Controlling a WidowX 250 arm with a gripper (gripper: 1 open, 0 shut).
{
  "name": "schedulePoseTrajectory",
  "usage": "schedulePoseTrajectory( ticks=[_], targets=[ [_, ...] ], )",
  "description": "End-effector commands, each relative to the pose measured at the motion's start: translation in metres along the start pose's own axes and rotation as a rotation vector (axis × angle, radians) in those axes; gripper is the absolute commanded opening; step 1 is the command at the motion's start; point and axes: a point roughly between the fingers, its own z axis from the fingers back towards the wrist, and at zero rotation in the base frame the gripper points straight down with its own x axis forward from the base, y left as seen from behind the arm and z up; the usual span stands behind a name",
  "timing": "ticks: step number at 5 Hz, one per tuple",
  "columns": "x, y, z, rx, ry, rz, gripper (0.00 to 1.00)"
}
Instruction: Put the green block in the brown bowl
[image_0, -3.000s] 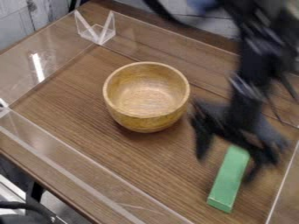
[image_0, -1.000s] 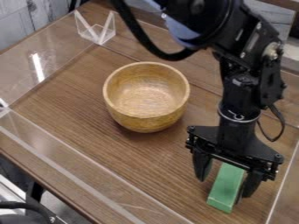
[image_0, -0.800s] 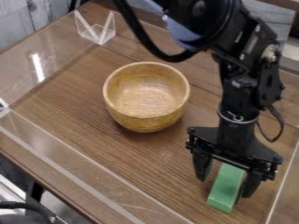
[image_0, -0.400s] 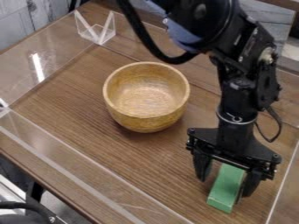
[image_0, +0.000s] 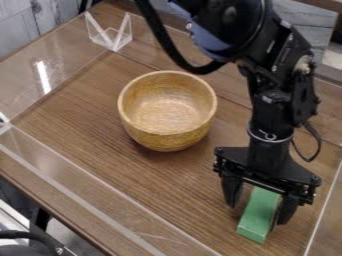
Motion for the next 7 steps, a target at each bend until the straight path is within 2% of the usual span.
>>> schedulePoseTrajectory(
  ticks=[1, 3, 4, 7],
  targets=[
    [0.009, -0.002, 0.009, -0.023, -0.037, 0.010, 1.00],
    [0.011, -0.001, 0.002, -0.030, -0.037, 0.016, 1.00],
    [0.012, 0.000, -0.001, -0.036, -0.038, 0.019, 0.00],
    [0.002, 0.002, 0.028, -0.049, 0.022, 0.021, 0.00]
  ],
)
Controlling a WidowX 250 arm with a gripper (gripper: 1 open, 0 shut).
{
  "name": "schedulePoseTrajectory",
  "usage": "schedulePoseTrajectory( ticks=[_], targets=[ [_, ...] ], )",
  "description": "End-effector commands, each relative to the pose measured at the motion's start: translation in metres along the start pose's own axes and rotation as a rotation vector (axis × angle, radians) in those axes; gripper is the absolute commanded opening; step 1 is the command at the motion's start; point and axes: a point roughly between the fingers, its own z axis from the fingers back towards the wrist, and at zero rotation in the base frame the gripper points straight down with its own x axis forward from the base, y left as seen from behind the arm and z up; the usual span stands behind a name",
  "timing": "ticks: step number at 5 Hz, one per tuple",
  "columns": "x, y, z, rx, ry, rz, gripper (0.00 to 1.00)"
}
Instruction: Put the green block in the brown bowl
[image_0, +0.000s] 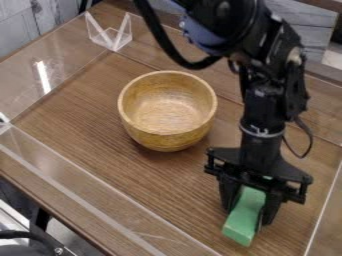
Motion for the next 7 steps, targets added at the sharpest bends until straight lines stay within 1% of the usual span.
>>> schedulePoseTrajectory(
  ticks=[1, 2, 3, 4, 5, 6, 7],
  targets=[
    [0.005, -0.004, 0.036, -0.040, -0.049, -0.005, 0.00],
    [0.003, 0.002, 0.088, -0.082, -0.096, 0.028, 0.00],
    [0.011, 0.027, 0.144, -0.118, -0.170, 0.085, 0.00],
    [0.025, 0.070, 0.185, -0.136, -0.220, 0.108, 0.00],
    [0.040, 0.113, 0.199, -0.128, -0.258, 0.114, 0.00],
    [0.032, 0.120, 0.193, -0.125, -0.269, 0.095, 0.00],
    [0.025, 0.105, 0.185, -0.128, -0.274, 0.041, 0.00]
  ],
)
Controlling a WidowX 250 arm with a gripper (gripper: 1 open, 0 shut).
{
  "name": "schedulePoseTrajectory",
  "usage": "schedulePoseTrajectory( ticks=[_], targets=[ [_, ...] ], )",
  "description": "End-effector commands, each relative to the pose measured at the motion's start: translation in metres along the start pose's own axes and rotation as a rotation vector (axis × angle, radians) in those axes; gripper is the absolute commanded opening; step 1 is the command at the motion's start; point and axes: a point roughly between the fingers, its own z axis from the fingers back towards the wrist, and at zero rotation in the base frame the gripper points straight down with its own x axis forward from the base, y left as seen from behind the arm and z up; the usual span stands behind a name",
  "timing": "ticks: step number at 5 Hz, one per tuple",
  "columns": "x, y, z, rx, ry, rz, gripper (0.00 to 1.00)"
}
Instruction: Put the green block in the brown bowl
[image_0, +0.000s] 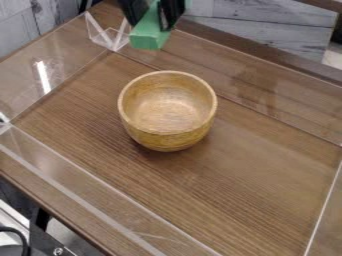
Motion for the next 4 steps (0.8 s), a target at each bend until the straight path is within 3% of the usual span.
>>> schedulePoseTrajectory(
  ticks=[1, 4],
  targets=[
    [-0.001, -0.011, 0.005, -0.005, -0.065, -0.062, 0.00],
    [-0.019, -0.046, -0.025, -0.036, -0.073, -0.265, 0.00]
  ],
)
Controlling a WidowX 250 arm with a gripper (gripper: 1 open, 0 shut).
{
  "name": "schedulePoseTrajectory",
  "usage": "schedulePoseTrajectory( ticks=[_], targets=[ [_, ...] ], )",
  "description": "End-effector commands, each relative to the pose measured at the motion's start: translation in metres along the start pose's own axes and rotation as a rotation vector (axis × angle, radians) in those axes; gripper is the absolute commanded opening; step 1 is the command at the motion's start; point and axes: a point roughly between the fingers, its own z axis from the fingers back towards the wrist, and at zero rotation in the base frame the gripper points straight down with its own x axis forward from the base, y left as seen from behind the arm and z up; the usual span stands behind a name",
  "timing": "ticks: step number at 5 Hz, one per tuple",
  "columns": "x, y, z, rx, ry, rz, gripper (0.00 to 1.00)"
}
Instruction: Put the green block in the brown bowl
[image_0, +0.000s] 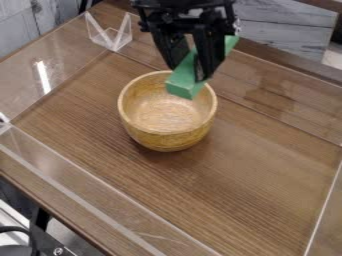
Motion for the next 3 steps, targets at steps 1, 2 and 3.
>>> schedulePoseTrajectory(
  ticks=[1, 2, 3],
  targets=[
    [0.0046, -0.0049, 0.0109, 0.002, -0.068, -0.052, 0.00],
    [0.0068, -0.0027, 0.0097, 0.002, -0.081, -0.058, 0.00],
    [0.0086, -0.0002, 0.0086, 0.003, -0.092, -0.063, 0.00]
  ],
)
